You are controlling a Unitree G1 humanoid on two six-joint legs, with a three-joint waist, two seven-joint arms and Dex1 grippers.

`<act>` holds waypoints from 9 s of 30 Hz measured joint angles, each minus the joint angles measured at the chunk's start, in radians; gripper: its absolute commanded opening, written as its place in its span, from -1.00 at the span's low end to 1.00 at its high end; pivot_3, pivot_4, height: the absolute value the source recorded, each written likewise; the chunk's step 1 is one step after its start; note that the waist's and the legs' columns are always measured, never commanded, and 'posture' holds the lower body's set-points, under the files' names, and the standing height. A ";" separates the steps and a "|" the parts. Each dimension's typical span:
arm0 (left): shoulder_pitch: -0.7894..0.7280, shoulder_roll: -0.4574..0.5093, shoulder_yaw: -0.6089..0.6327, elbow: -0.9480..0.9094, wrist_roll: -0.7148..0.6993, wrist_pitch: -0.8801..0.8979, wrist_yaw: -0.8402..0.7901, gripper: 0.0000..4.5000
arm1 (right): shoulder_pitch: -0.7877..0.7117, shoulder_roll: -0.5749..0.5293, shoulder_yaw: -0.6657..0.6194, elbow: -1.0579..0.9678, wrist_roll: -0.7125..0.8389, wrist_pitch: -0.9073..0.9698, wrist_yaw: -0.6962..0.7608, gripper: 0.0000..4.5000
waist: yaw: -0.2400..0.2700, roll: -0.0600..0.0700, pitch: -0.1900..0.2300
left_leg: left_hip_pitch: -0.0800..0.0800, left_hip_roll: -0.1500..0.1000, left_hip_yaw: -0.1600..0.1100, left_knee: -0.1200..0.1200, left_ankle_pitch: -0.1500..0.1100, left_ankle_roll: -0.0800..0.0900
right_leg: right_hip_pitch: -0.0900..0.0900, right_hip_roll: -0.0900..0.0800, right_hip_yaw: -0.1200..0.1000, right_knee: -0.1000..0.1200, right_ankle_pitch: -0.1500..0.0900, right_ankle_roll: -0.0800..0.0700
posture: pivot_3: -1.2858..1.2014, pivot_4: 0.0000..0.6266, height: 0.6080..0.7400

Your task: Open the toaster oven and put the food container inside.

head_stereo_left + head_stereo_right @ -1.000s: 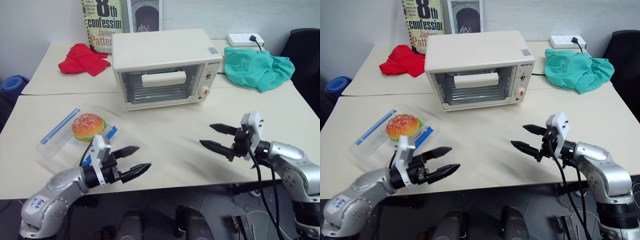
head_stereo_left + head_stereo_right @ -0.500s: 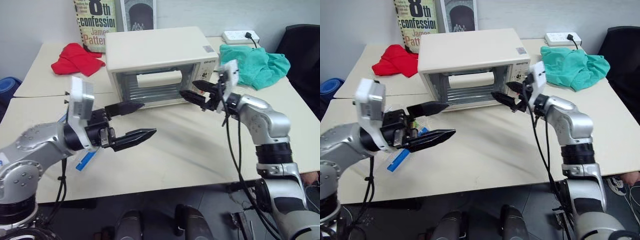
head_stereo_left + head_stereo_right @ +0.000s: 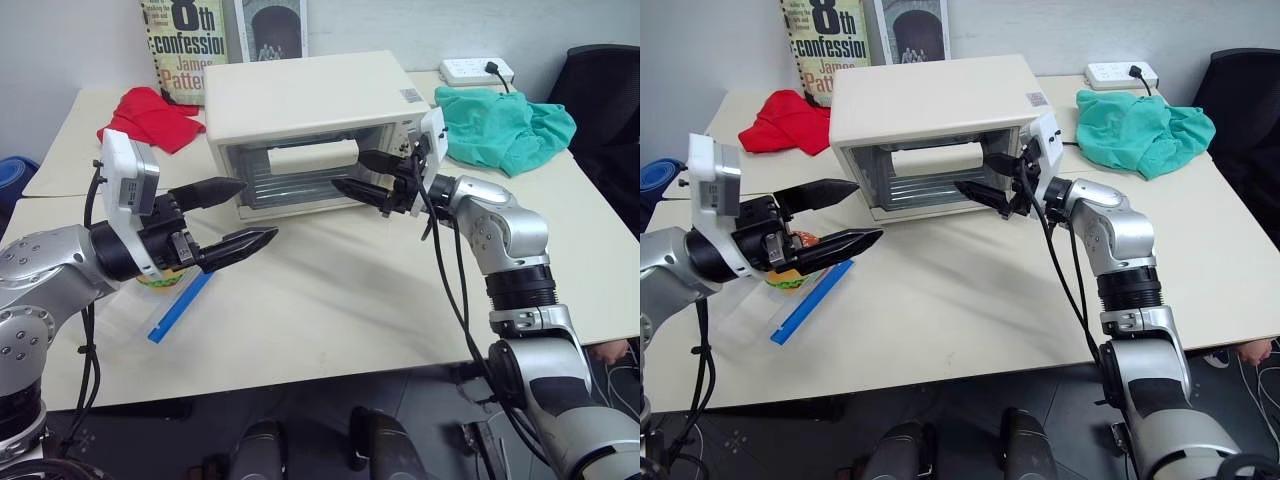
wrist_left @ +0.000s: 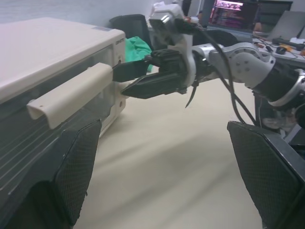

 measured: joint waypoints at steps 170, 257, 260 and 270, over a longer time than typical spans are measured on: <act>0.007 -0.230 0.577 0.428 -0.336 0.780 1.543 0.91 | 0.488 -0.243 -0.048 -0.701 0.349 0.214 0.089 1.00 | 0.016 -0.011 -0.005 | 0.006 -0.001 0.003 0.001 -0.005 -0.001 | 0.000 -0.004 0.003 0.003 -0.001 -0.002 | 0.03 -0.52 1.00; -0.161 -0.153 -0.325 0.287 -0.895 0.151 1.640 -0.99 | 0.723 -0.327 -0.264 -0.881 0.500 0.236 -0.059 1.00 | 0.040 -0.008 -0.002 | 0.014 -0.003 0.005 -0.011 -0.003 0.003 | 0.009 -0.002 0.004 -0.010 0.000 0.000 | 0.03 -0.52 1.00; -0.225 -0.185 -0.349 0.347 -0.896 0.196 1.655 -0.99 | 0.731 -0.335 -0.265 -0.904 0.501 0.235 -0.059 1.00 | 0.039 -0.008 -0.002 | 0.018 -0.003 0.003 -0.011 -0.004 0.004 | 0.014 -0.001 0.004 -0.012 0.000 0.000 | 0.03 -0.52 1.00; -0.413 -0.225 -0.381 0.574 -0.899 0.323 1.677 0.45 | 0.744 -0.316 -0.190 -0.911 0.414 0.186 -0.107 1.00 | 0.030 -0.008 -0.002 | 0.017 -0.002 0.003 -0.012 -0.001 0.000 | 0.014 -0.001 0.004 -0.012 0.000 0.000 | 0.03 -0.52 1.00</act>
